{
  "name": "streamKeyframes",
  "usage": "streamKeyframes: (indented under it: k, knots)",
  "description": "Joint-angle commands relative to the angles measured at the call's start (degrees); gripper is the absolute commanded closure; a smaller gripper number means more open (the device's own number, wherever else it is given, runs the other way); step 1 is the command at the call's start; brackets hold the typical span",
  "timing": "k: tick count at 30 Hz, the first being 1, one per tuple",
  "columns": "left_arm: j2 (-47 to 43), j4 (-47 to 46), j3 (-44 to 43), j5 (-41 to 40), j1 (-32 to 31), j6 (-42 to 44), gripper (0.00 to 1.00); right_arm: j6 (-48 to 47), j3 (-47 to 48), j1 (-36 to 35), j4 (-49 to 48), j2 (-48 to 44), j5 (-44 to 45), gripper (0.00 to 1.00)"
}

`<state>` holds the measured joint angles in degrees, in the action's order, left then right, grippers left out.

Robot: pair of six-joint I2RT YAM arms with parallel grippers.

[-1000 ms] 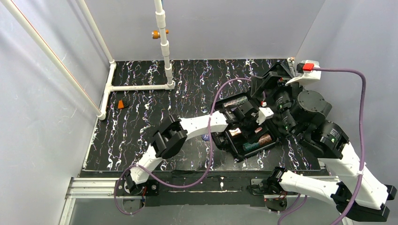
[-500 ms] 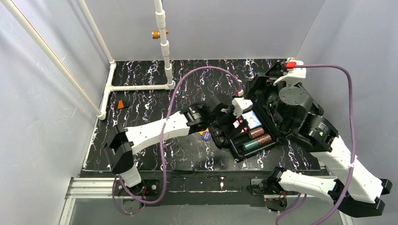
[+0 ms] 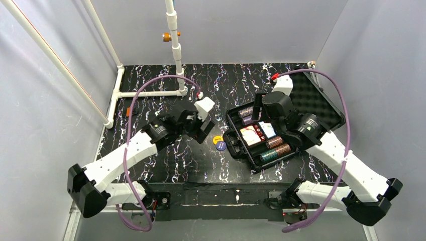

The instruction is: Pack up texas hold em set

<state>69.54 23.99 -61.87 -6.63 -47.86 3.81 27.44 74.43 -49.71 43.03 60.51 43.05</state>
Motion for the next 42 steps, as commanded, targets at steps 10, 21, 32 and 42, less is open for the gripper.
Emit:
streamKeyframes:
  k: [10, 21, 32, 42]
  knots:
    - [-7.6, -0.5, 8.3, -6.8, 5.1, 0.2, 0.08, 5.6, -14.5, 11.1, 4.8, 4.9, -20.1, 0.50]
    - [-9.6, -0.7, 9.4, -7.5, 5.1, 0.6, 0.08, 6.0, -25.2, 14.1, -4.3, 9.2, -24.2, 0.65]
    - [-9.7, -0.6, 9.7, -7.7, 5.1, 0.8, 0.09, 4.4, -28.5, 17.8, -7.4, 12.8, -23.1, 0.67]
    - [-9.2, -0.5, 9.7, -7.4, 5.1, 0.8, 0.09, 1.8, -30.5, 23.1, -10.1, 13.7, -22.1, 0.67]
